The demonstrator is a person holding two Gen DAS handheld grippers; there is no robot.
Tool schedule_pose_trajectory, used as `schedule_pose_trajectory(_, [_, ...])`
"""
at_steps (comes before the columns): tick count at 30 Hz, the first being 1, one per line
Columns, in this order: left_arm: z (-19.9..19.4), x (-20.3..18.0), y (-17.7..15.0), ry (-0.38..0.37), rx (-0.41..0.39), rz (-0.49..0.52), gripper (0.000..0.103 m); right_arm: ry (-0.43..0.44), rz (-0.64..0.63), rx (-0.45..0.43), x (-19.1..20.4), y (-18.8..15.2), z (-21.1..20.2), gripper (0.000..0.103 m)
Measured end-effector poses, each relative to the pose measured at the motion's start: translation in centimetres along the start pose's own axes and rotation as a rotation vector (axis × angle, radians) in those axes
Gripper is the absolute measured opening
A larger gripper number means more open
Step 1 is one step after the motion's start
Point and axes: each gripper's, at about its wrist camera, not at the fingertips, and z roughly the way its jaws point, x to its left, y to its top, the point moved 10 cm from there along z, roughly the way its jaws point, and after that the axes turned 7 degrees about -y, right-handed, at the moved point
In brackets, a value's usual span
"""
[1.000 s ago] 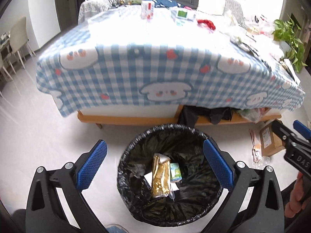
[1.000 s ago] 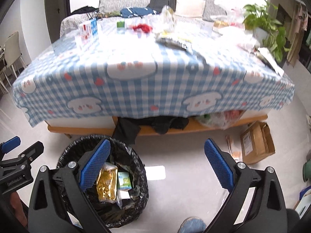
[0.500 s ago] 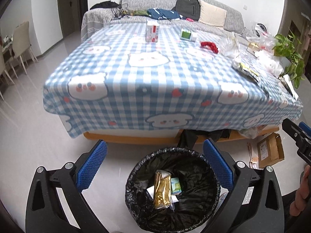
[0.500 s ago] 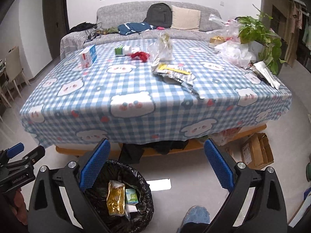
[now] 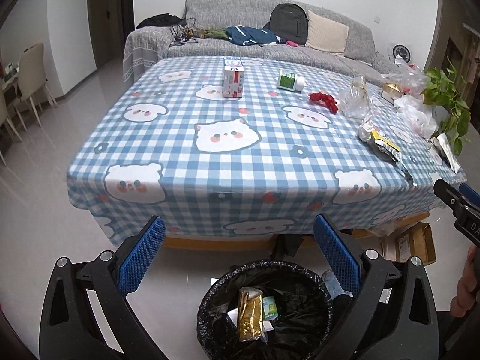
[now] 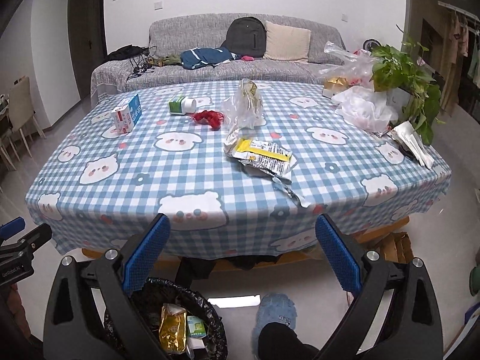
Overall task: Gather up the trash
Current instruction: 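Move both open tools back over the table toward the milk carton and plastic bag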
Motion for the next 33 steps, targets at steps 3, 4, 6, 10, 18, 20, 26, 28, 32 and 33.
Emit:
schedule_pose_trajectory(3, [1.2, 0.2, 1.2, -0.003, 0.011, -0.012, 0.097, 0.020, 0.027, 0.032, -0.1, 1.3, 1.7, 0.093])
schedule_pose_trajectory(4, [1.5, 0.3, 1.7, 0.001, 0.010, -0.014, 0.097, 0.030, 0.031, 0.029, 0.0, 1.9, 1.9, 0.093])
schedule_pose_trajectory(6, [2.1, 0.6, 2.6, 0.007, 0.011, -0.018, 0.097, 0.020, 0.013, 0.013, 0.3, 3.0, 2.3, 0.093])
schedule_pose_trajectory(10, [3.0, 1.0, 4.6, 0.012, 0.011, -0.025, 0.097, 0.026, 0.004, -0.001, 0.6, 5.1, 3.1, 0.093])
schedule_pose_trajectory(18, [5.3, 1.9, 8.6, 0.037, 0.015, -0.007, 0.097, 0.023, 0.024, 0.011, 0.2, 8.1, 6.1, 0.093])
schedule_pose_trajectory(20, [6.2, 2.1, 9.4, 0.041, 0.021, -0.007, 0.097, 0.023, 0.033, 0.014, 0.3, 9.0, 6.9, 0.093])
schedule_pose_trajectory(26, [8.6, 2.8, 11.7, 0.056, 0.032, 0.005, 0.097, 0.019, 0.030, 0.020, 0.9, 11.3, 9.3, 0.093])
schedule_pose_trajectory(28, [9.5, 3.1, 12.4, 0.051, 0.039, -0.008, 0.097, 0.020, 0.025, 0.023, 1.1, 12.0, 10.2, 0.093])
schedule_pose_trajectory(32, [11.3, 3.8, 14.0, 0.059, 0.047, -0.027, 0.096, 0.017, 0.018, 0.032, 1.4, 13.5, 12.0, 0.093])
schedule_pose_trajectory(33, [11.6, 3.9, 14.3, 0.059, 0.048, -0.030, 0.096, 0.015, 0.018, 0.034, 1.3, 13.9, 12.5, 0.093])
